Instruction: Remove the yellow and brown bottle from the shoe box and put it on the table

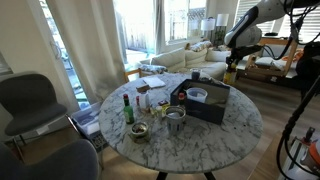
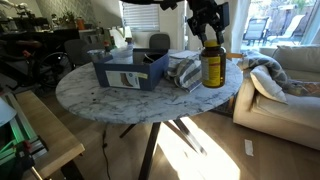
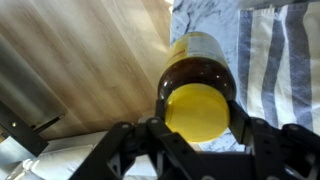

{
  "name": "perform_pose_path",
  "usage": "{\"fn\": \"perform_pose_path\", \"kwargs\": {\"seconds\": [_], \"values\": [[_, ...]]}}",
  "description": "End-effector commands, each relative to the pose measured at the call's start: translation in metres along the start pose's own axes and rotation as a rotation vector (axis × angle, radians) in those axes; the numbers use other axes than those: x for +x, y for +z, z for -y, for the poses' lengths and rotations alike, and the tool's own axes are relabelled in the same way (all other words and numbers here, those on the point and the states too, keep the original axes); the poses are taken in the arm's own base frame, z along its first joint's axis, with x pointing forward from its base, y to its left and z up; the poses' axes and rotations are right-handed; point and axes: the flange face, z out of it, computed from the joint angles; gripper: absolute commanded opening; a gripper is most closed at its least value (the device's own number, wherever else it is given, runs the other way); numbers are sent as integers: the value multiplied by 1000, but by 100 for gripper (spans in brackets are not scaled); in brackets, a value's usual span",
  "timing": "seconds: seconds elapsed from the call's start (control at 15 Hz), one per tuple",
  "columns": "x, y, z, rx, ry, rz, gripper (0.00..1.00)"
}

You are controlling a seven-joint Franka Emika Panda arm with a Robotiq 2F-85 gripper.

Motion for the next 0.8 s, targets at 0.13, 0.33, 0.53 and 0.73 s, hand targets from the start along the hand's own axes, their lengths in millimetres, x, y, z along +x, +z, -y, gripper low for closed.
{"fn": "perform_pose_path", "kwargs": {"seconds": [0.13, 0.33, 0.53, 0.73], "values": [[19, 26, 2, 27, 9, 11, 37], [23, 32, 4, 34, 0, 17, 37], [26, 29, 6, 62, 7, 30, 88], [33, 11, 3, 72, 24, 11, 100]]}}
